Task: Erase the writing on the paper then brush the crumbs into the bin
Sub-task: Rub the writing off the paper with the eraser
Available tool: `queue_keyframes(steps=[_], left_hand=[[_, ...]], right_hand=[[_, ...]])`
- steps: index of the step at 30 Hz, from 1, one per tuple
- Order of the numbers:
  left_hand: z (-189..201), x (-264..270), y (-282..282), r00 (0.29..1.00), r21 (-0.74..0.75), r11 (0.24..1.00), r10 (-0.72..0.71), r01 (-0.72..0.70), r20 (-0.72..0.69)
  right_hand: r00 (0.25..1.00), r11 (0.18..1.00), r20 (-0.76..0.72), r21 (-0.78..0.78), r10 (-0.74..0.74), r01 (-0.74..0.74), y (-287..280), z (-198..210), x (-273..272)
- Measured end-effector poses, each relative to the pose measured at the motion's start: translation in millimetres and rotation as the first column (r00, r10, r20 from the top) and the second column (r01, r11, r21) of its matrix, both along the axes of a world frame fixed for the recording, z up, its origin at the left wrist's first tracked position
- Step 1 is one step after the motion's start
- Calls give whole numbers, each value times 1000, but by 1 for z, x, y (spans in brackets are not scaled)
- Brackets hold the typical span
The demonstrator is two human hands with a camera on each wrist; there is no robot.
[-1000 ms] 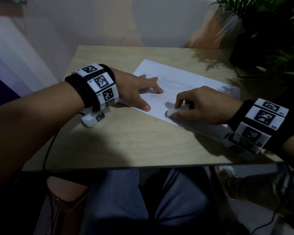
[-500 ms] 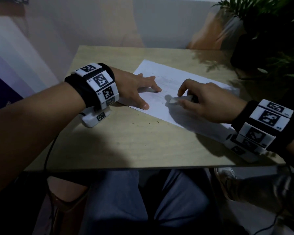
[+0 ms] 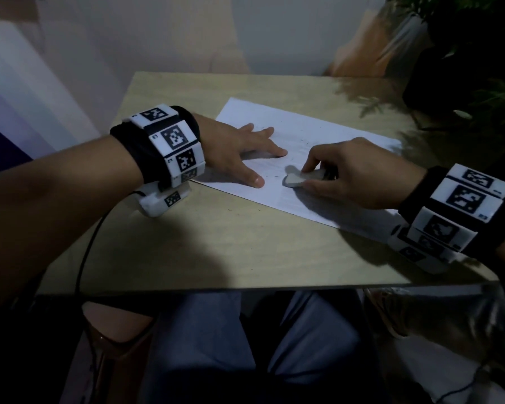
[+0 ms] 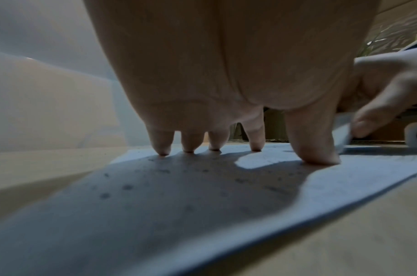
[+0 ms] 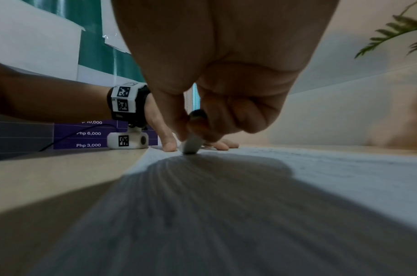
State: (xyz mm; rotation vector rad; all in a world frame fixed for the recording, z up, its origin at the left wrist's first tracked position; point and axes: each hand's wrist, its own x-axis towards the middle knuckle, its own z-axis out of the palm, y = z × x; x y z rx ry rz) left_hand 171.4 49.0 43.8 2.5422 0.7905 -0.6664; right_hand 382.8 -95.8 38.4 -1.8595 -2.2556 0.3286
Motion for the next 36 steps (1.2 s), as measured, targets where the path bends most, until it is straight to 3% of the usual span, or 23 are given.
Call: queue_keyframes(steps=[5, 9, 11, 15, 18, 20, 24, 28, 30, 33, 36], left_hand=[[-1, -1, 1, 1000, -20, 1000, 10, -10, -23], [-1, 0, 2, 1000, -35, 999, 20, -21, -13], [-1, 0, 2, 1000, -41, 999, 31, -31, -7], [-1, -1, 1, 999, -29, 999, 33, -33, -6], [1, 0, -1, 999, -34, 999, 34, -34, -6], [2, 0, -2, 999, -31, 999, 38, -38, -6], [2, 0, -3, 999, -20, 999, 35, -35, -9], [1, 0, -1, 999, -35, 998, 44, -44, 1], [1, -1, 0, 999, -34, 998, 44, -44, 5], [0, -1, 0, 999, -26, 999, 40, -40, 3], [-1, 0, 0, 999, -25, 999, 38, -38, 7]], right_hand=[[989, 988, -110, -103, 100, -112, -5, 2, -6], [1000, 1000, -20, -15, 16, -16, 6, 2, -3], [998, 998, -22, -4, 55, -55, 4, 1, -5], [983, 972, -126, -179, 131, -153, 0, 4, -5], [999, 998, -21, -48, 34, -35, 6, 4, -1], [999, 999, 10, 18, 31, -31, 4, 4, -4], [983, 978, -119, -139, 138, -154, -5, 6, -7], [999, 999, -19, -19, 32, -32, 0, 6, -4], [998, 998, -16, 19, 57, -57, -4, 6, -8], [984, 983, -99, -86, 151, -160, -10, 8, -12], [992, 991, -86, -88, 90, -97, -5, 7, -9]])
